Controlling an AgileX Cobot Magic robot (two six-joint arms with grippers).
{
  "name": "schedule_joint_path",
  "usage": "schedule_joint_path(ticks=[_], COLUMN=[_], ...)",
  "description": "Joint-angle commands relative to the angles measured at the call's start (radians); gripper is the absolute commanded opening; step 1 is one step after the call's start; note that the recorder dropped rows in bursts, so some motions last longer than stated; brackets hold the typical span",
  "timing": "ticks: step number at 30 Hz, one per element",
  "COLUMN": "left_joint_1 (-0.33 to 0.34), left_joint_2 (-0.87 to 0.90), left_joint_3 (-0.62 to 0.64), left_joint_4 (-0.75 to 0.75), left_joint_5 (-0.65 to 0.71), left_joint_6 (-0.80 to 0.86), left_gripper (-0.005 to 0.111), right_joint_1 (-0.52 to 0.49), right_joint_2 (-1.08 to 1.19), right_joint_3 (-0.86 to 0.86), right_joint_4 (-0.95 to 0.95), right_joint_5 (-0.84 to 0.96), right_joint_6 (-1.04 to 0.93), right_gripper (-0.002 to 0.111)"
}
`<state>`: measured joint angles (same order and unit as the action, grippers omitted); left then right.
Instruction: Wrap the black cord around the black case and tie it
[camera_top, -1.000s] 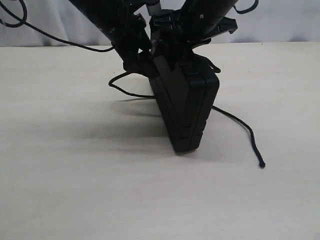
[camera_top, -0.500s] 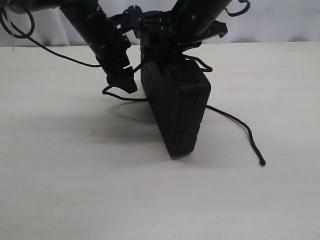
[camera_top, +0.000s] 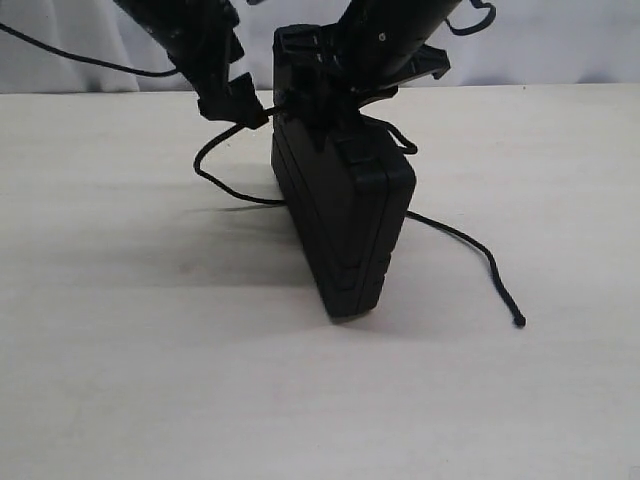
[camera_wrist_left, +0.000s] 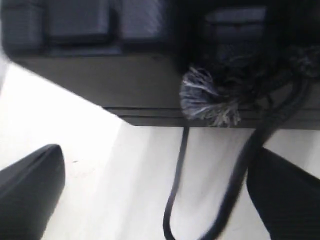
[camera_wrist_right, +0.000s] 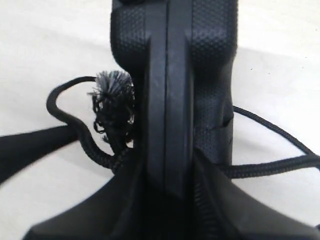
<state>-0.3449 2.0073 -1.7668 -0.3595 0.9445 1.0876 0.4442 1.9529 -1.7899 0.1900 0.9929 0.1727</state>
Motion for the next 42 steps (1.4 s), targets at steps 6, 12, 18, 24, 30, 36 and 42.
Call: schedule_joint_path(ticks=[6,12,18,24,30,36,42], left_joint_1=[0.064,0.066,0.064,0.064,0.059,-0.002,-0.017], left_joint_2=[-0.021,-0.021,-0.021,-0.021,-0.021,-0.021,-0.027], left_joint_3=[0.073,0.228,0.296,0.299,0.299,0.299,0.299], left_joint_4=[-0.087,-0.209,-0.308,-0.368,-0.421,-0.401,-0.345], left_joint_5=[0.074,-0.074,-0.204,-0.19,-0.155,-0.162,-0.167], left_joint_6=[0.037,0.23,0.33,0.358,0.36,0.385,0.388], left_gripper=[0.09,0.09,0.087,0.042,0.0,0.0,0.0], right_joint_1=[0.0,0.0,0.0,0.0,0.0,0.0,0.0], right_joint_2=[-0.014,-0.014,-0.014,-0.014,-0.014,-0.014,-0.014], right_joint_3=[-0.012,-0.012,-0.012,-0.012,-0.012,-0.012,-0.012], right_joint_4=[0.003,0.003,0.003,0.003,0.003,0.003,0.003], right_joint_5=[-0.023,-0.023,-0.023,-0.02,-0.02,-0.02,-0.017], right_joint_6=[0.002,0.002,0.002,0.003,0.003,0.003,0.003], right_gripper=[0.004,0.004,0.004,0.004,0.004,0.004,0.004])
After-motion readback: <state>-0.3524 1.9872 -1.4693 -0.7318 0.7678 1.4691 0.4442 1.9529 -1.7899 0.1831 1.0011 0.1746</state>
